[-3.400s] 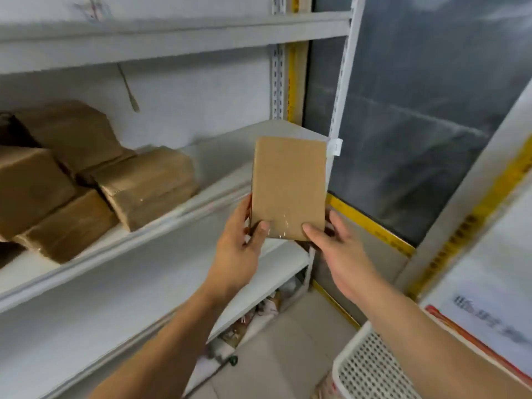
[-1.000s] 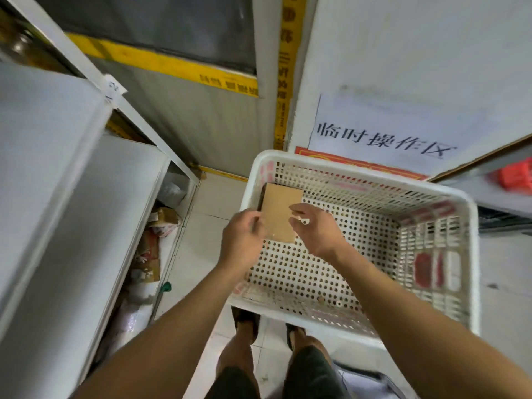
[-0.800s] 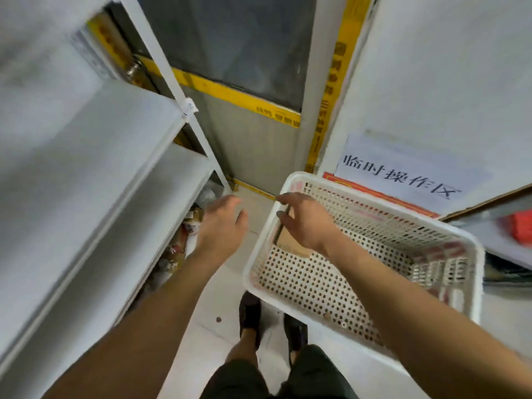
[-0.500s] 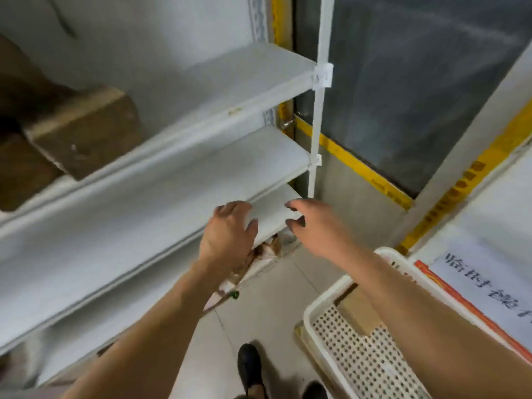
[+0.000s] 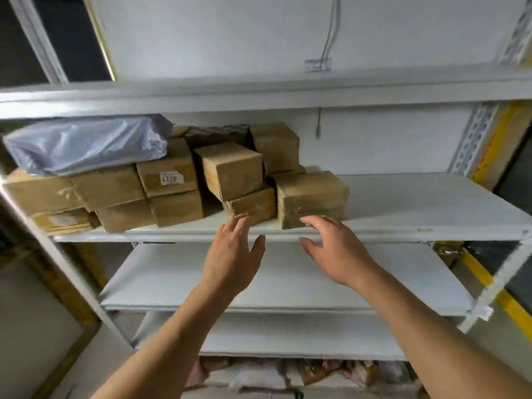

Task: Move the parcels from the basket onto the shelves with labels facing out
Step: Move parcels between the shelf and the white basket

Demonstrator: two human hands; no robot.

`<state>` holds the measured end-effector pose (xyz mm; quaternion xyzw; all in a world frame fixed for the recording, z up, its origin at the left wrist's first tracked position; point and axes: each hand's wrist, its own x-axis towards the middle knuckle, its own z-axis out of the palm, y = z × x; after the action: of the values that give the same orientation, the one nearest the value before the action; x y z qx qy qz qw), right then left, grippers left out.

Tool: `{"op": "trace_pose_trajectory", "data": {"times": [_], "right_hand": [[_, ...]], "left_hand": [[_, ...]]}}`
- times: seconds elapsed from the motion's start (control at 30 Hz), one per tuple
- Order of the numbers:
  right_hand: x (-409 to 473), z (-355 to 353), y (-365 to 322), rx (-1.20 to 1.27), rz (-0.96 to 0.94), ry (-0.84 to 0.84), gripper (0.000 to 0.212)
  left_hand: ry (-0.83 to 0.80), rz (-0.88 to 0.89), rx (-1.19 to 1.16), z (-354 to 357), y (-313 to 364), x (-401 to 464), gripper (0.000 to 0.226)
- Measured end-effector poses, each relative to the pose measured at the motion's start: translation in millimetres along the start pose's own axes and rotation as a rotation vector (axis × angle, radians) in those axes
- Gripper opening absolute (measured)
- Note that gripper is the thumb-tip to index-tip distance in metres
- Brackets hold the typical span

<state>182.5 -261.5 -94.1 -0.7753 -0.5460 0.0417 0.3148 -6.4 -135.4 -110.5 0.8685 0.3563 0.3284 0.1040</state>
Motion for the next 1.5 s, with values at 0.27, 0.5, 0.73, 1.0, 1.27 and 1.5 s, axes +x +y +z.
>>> {"op": "trace_pose_trajectory", "data": {"times": [0.27, 0.5, 0.73, 1.0, 1.27, 1.5], "right_hand": [[134, 31, -71, 0.108, -0.001, 0.033, 0.063], [218, 48, -88, 0.346, 0.347, -0.009, 0.078], [228, 64, -82, 0.448, 0.399, 0.001, 0.086], [188, 36, -87, 0.571, 0.313, 0.108, 0.073], [100, 10, -42, 0.565, 0.333, 0.155, 0.084], [-3, -43, 13, 0.669, 0.345, 0.254, 0.019]], "left_hand": [[0.131, -0.208, -0.077, -28, -67, 92, 0.062], [0.000, -0.628, -0.638, -15, -93, 157, 0.099], [0.033, -0.620, -0.772, -2, -89, 165, 0.082], [0.100, -0.407, -0.860, -25, -73, 147, 0.053], [0.022, -0.243, -1.022, -8, -23, 80, 0.031], [-0.095, -0.021, -1.048, 20, 58, 32, 0.054]]}}
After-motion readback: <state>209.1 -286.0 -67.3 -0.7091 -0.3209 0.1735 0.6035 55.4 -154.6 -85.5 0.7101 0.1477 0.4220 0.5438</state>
